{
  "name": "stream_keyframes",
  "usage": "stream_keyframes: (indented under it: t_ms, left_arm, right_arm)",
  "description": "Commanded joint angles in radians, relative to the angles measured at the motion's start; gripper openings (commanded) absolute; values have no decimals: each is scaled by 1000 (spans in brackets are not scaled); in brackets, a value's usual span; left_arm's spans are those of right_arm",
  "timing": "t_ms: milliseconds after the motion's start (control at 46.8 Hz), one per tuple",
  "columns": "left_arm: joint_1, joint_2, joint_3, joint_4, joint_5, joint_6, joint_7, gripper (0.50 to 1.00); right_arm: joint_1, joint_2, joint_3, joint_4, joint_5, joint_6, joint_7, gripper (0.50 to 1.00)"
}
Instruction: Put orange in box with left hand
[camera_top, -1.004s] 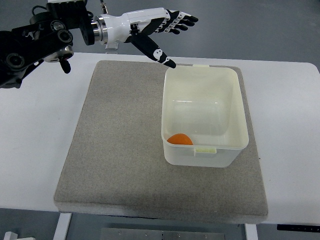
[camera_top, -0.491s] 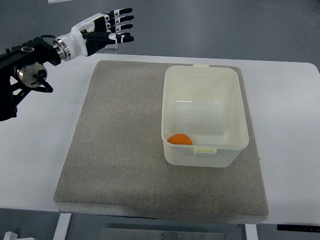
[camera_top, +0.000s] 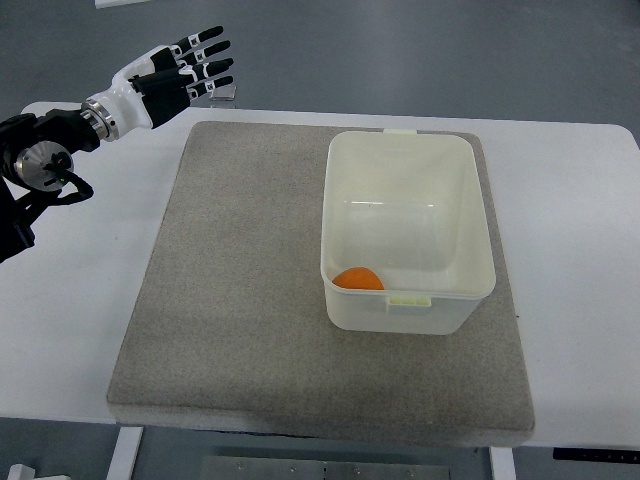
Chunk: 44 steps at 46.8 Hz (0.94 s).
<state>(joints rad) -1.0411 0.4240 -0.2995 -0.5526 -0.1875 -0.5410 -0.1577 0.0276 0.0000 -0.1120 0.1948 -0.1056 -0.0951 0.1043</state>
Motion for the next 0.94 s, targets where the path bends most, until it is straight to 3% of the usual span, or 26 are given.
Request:
stream_keyframes:
  t_ms: [0, 406, 918]
  left_arm:
    - [15, -2, -1, 5, -47, -2, 16, 994]
    - [104, -2, -127, 0, -109, -2, 73, 994]
    - [105, 4, -136, 3, -107, -4, 73, 994]
  right_arm:
    - [0, 0, 3, 0, 1, 3, 0, 944]
    - [0, 0, -2, 2, 0, 6, -1, 944]
    - [0, 0, -11, 2, -16, -26, 3, 944]
